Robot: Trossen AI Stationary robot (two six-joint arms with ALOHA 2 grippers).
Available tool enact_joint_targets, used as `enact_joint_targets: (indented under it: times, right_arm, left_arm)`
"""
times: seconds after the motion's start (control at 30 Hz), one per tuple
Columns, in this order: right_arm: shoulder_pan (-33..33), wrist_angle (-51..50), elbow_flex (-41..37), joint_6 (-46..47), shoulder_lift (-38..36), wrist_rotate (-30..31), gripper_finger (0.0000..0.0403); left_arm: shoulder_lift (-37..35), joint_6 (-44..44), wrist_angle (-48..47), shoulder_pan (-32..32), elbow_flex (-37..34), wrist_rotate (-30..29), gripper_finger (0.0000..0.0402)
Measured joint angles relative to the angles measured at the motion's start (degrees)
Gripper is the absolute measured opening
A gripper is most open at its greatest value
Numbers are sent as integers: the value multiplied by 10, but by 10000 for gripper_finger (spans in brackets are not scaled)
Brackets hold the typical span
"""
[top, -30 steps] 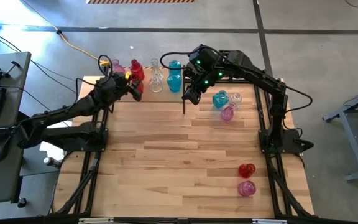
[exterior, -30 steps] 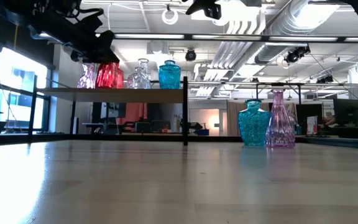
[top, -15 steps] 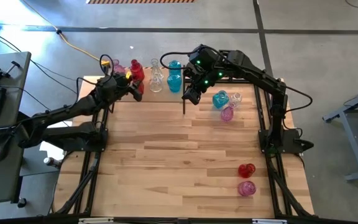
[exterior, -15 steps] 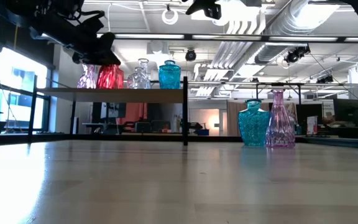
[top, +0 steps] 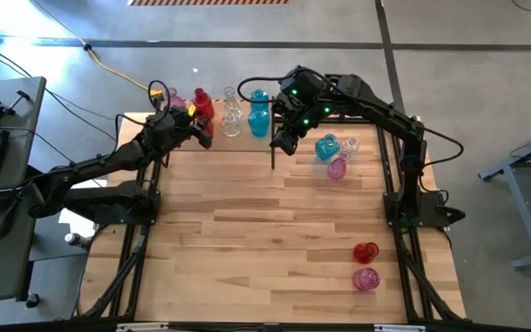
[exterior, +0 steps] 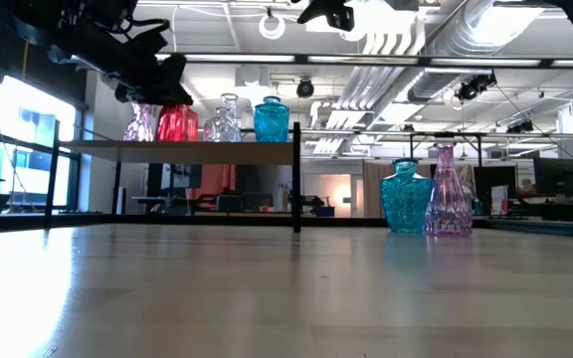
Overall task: Sort vases onto shelf
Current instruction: Put the left red vase on the shelf aligned with the other red vase
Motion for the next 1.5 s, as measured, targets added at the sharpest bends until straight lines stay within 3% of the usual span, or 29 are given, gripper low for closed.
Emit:
enact_joint_targets:
  times: [0.4,0.73,1.5]
  right_arm:
    - [0,0,0,0,0,0,135]
    - [0,0,0,0,0,0,135]
    - [0,0,0,0,0,0,135]
  left_arm:
    - [0,2,4,2,-1,3,147]
    - [0,-14,3,26,-1,42,149]
    - [0,6,32,27,-2,36,219]
